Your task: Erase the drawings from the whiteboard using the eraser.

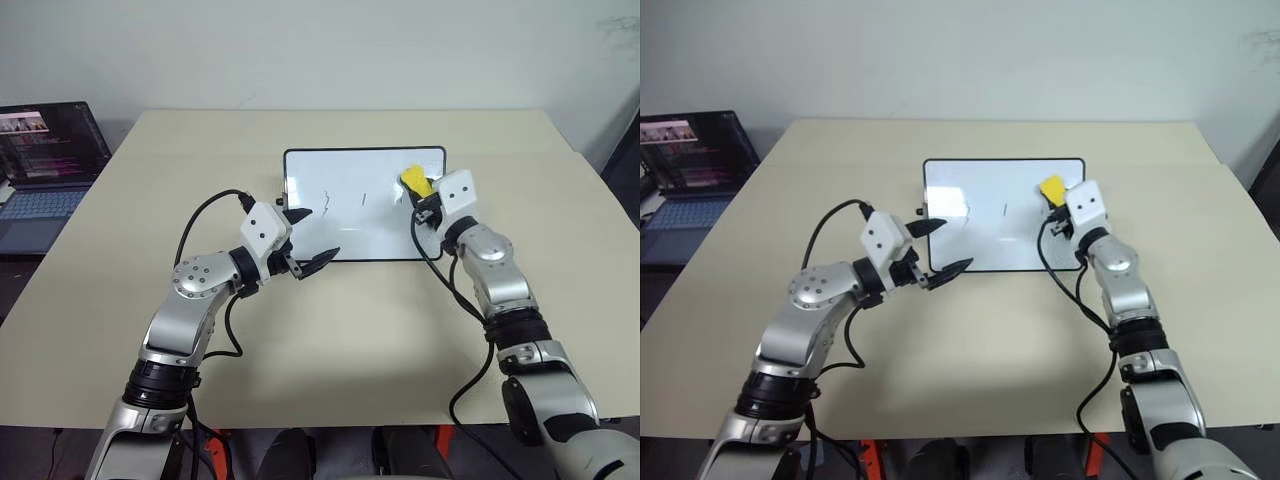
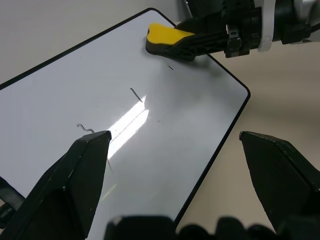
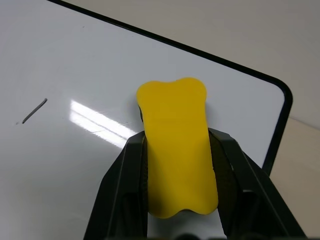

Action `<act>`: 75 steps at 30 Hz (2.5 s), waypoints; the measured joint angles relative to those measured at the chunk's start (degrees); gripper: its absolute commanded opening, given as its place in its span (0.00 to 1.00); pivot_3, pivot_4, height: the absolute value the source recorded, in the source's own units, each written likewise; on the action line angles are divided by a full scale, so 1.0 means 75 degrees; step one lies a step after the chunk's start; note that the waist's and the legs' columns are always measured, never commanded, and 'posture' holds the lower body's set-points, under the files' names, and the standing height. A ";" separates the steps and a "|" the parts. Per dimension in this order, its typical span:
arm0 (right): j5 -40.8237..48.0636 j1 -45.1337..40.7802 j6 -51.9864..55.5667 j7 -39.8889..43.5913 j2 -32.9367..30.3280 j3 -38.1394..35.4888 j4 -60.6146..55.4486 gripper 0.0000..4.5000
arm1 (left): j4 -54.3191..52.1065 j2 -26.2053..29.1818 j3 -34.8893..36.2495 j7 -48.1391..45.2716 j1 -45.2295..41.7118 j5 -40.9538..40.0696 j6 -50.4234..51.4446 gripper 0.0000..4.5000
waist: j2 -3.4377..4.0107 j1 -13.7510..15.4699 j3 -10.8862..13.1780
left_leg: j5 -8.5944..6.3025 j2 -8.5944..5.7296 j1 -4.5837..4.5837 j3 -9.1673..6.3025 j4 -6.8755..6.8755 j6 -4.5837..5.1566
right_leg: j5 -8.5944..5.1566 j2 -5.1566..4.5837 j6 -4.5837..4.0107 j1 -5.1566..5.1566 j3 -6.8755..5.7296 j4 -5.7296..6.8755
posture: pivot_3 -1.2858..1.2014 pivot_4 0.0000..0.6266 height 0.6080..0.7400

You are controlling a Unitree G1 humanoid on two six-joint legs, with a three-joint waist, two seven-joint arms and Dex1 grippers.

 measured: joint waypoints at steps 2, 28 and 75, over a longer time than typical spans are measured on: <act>0.0000 0.0029 -0.0030 0.0039 0.0108 0.0060 0.0013 0.30 | -0.0020 0.0008 0.0003 0.0015 0.0011 -0.0001 0.0033 1.00 | 0.0000 -0.0023 0.0000 | 0.0000 0.0000 0.0001 0.0001 0.0002 0.0000 | 0.0000 0.0000 0.0000 0.0001 0.0002 0.0002 | 0.52 0.24 1.00; 0.0354 0.2377 0.1996 0.0362 -0.0141 -0.0207 -0.3790 0.30 | -0.0244 0.0132 0.0028 0.0116 0.0066 -0.0017 0.0103 1.00 | 0.0000 0.0045 0.0001 | 0.0000 -0.0004 -0.0008 -0.0009 0.0001 0.0001 | 0.0001 -0.0002 0.0001 -0.0001 -0.0004 -0.0008 | 0.52 0.24 1.00; -0.0224 0.2447 0.2094 0.0477 -0.0391 0.0519 -0.3312 0.30 | -0.0182 0.0058 0.0006 0.0034 -0.0096 -0.0015 0.0068 1.00 | -0.0005 0.0044 -0.0003 | 0.0007 -0.0004 0.0003 -0.0003 0.0006 0.0011 | 0.0016 -0.0001 0.0002 0.0010 -0.0001 -0.0005 | 0.52 0.24 1.00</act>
